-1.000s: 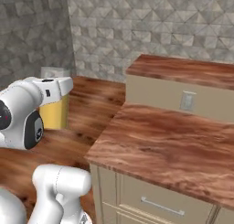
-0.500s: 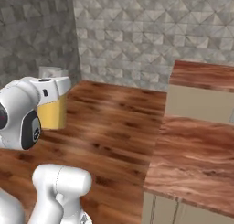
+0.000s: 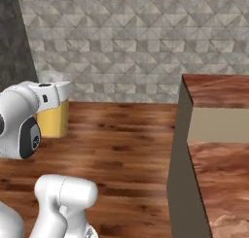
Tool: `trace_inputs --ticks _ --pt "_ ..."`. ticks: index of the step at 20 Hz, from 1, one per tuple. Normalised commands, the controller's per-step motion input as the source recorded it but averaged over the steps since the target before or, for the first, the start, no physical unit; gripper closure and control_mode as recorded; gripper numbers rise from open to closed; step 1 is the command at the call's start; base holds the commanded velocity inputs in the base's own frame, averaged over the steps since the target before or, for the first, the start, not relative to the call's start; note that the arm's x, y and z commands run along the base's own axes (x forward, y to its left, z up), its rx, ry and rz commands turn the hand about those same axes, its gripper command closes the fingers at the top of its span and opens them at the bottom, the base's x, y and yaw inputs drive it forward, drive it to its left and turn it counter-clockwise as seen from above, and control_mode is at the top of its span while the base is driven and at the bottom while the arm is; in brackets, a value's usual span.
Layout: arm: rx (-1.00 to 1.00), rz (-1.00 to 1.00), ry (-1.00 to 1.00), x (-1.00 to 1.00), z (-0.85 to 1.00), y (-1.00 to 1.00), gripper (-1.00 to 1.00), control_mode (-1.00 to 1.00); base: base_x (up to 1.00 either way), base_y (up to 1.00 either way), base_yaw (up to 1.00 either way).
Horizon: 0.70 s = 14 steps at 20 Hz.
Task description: Place the pitcher and cup on the dining counter for serving.
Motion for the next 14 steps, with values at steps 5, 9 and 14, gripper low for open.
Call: trace_inputs --ticks 5,9,14 --pt "0.00 0.00 0.00 0.00 0.00 0.00 1.00 1.00 1.00 0.70 -0.53" --pt "0.00 0.00 0.00 0.00 0.00 0.00 1.00 1.00 1.00 0.67 -0.53" --pt "0.00 0.00 0.00 0.00 0.00 0.00 1.00 1.00 1.00 0.66 -0.53"
